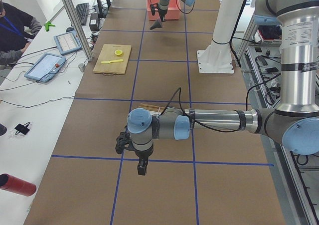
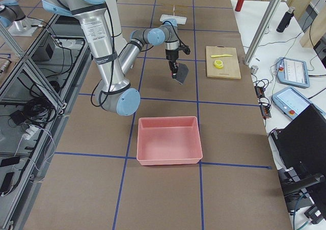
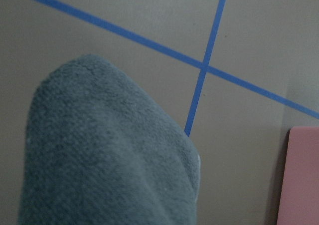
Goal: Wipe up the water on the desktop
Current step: 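Lower the cloth onto the table with the right gripper and wipe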
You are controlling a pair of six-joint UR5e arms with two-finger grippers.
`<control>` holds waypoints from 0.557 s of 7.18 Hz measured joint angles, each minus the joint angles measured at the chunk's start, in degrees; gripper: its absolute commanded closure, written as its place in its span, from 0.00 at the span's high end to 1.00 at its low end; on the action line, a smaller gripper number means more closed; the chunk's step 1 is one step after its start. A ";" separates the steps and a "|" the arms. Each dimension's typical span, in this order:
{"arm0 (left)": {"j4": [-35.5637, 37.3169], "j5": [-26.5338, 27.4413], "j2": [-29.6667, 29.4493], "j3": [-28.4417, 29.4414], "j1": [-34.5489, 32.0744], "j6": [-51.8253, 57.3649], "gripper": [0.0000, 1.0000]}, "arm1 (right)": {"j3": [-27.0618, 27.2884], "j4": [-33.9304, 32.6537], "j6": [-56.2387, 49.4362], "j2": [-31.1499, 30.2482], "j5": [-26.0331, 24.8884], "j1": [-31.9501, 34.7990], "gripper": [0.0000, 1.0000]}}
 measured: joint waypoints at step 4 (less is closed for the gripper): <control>0.01 -0.03 0.00 -0.04 0.00 0.00 0.98 | -7.90 -6.66 -0.13 0.54 -6.21 -4.41 0.00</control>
